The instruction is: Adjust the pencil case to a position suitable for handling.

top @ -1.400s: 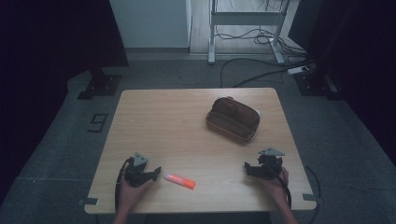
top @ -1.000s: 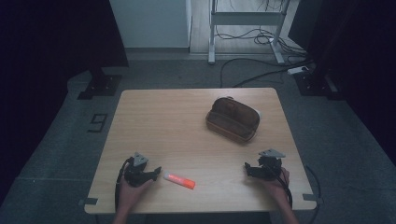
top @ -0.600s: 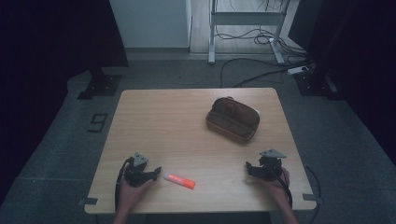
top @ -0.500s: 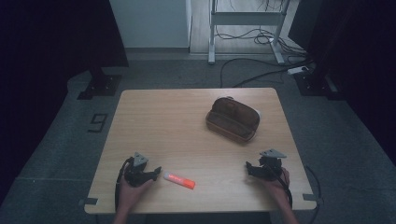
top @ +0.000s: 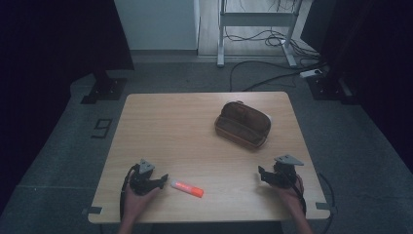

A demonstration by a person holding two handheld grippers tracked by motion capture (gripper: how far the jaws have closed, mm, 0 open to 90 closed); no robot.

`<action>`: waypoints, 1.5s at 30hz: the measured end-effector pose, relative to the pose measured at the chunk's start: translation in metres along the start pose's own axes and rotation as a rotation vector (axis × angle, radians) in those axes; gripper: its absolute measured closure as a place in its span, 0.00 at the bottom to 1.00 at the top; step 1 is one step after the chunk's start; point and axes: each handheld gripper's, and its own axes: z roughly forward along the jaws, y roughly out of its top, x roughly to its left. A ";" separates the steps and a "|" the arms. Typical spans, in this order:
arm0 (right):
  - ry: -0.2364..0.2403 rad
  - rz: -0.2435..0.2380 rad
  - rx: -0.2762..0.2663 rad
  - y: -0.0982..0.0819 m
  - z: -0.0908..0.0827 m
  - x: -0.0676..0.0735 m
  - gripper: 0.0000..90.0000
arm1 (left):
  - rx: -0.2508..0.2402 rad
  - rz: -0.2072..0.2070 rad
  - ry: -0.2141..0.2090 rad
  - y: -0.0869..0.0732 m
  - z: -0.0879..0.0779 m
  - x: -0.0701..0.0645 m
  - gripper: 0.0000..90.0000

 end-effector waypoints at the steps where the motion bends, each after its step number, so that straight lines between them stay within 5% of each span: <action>1: 0.000 0.000 0.000 0.000 0.000 0.000 0.21 | 0.000 0.000 0.000 0.000 0.000 0.000 0.31; 22: 0.039 -0.024 -0.111 0.050 -0.013 -0.001 0.25 | 0.000 0.001 0.001 0.000 0.000 0.000 0.31; 45: 0.041 -0.037 -0.135 0.084 -0.007 -0.005 0.26 | 0.000 0.001 0.001 0.000 0.000 0.000 0.31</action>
